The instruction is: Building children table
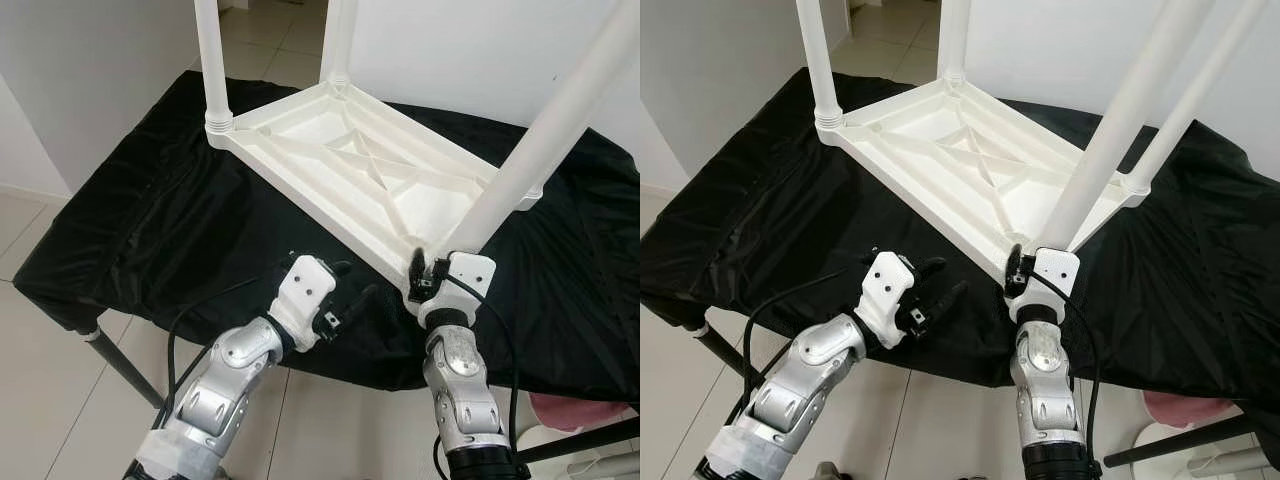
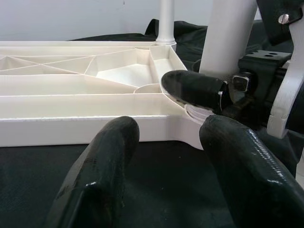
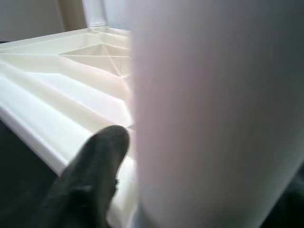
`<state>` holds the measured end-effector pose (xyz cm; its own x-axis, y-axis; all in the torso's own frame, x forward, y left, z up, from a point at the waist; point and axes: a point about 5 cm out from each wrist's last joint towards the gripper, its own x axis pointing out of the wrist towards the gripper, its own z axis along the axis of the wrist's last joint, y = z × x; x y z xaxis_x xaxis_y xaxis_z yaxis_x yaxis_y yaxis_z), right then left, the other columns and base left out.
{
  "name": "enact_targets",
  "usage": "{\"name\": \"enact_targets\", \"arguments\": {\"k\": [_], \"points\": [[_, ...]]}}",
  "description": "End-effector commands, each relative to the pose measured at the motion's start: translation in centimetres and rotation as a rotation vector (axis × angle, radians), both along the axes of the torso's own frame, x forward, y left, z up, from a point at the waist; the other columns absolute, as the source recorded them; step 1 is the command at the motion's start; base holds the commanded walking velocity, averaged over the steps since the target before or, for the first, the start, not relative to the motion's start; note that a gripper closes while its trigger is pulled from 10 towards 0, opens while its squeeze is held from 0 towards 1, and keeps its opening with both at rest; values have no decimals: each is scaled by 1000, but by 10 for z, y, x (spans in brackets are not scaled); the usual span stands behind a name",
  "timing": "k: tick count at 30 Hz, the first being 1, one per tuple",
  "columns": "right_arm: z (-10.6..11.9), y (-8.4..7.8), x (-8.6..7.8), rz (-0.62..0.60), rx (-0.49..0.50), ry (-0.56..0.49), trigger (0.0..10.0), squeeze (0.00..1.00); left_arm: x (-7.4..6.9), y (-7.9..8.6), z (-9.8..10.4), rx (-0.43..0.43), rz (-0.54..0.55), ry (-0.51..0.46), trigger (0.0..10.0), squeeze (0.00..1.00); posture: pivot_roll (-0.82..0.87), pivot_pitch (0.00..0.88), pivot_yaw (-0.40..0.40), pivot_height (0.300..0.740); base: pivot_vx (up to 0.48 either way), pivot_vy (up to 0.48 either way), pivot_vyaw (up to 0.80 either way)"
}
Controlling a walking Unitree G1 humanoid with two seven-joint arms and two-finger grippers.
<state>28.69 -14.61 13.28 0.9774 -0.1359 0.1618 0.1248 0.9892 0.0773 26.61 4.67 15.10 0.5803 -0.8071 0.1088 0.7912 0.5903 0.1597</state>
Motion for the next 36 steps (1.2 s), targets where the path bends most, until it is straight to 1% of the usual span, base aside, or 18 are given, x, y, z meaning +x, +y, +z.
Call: {"name": "enact_targets", "arguments": {"k": [1,6,10,12,13,14,15,17,18,20,21,22,26,28,31,32,36], "points": [[-2,-2,-5,58,-13,-11,10000,1000,-3,-2,0,11,-33,-2,10000,0,24,71,-78,740,0,0,0],[-3,-9,-6,111,-33,-11,10000,1000,-4,0,0,11,-36,-2,10000,0,29,79,-72,740,0,0,0],[3,-9,-7,256,-44,-63,10000,1000,-6,3,-2,23,-36,4,10000,0,45,84,-71,740,0,0,0],[3,-9,-7,256,-44,-63,10000,1000,-6,3,-2,23,-36,4,10000,0,45,84,-71,740,0,0,0],[4,-10,-7,292,-50,-70,10000,1000,-6,3,-2,25,-36,3,10000,0,48,87,-71,740,0,0,0],[4,-10,-6,348,-66,-67,10000,0,-5,4,-1,27,-30,0,10000,0,50,87,-73,740,0,0,0],[5,-11,-5,393,-93,-66,10000,0,-4,5,0,28,-25,-3,10000,0,56,90,-81,740,0,0,0],[7,-14,-3,443,-122,-68,10000,0,-3,7,2,29,-18,-7,10000,0,60,96,-87,740,0,0,0],[7,-14,-3,443,-122,-68,10000,0,-3,7,2,29,-18,-7,10000,0,60,96,-87,740,0,0,0],[7,-20,1,488,-168,-65,10000,0,-3,10,-1,39,-15,-6,10000,0,54,80,-79,740,0,0,0],[7,-20,1,488,-168,-65,10000,0,-3,10,-1,39,-15,-6,10000,0,54,80,-79,740,0,0,0],[6,-27,5,519,-208,-54,10000,0,-3,9,-1,43,-18,-7,10000,0,56,77,-77,740,0,0,0],[5,-33,9,540,-228,-46,10000,0,-1,8,1,42,-23,-13,10000,0,58,68,-77,740,0,0,0],[5,-33,9,540,-228,-46,10000,0,-1,8,1,42,-23,-13,10000,0,58,68,-77,740,0,0,0],[3,-38,19,572,-264,-26,10000,0,5,8,5,42,-20,-24,10000,0,50,65,-73,740,0,0,0],[0,-38,21,596,-275,-15,0,0,5,8,4,44,-20,-26,10000,0,51,63,-72,740,0,0,0],[-1,-37,22,612,-281,-9,0,0,5,8,4,46,-21,-26,10000,0,51,63,-72,740,0,0,0]]}}
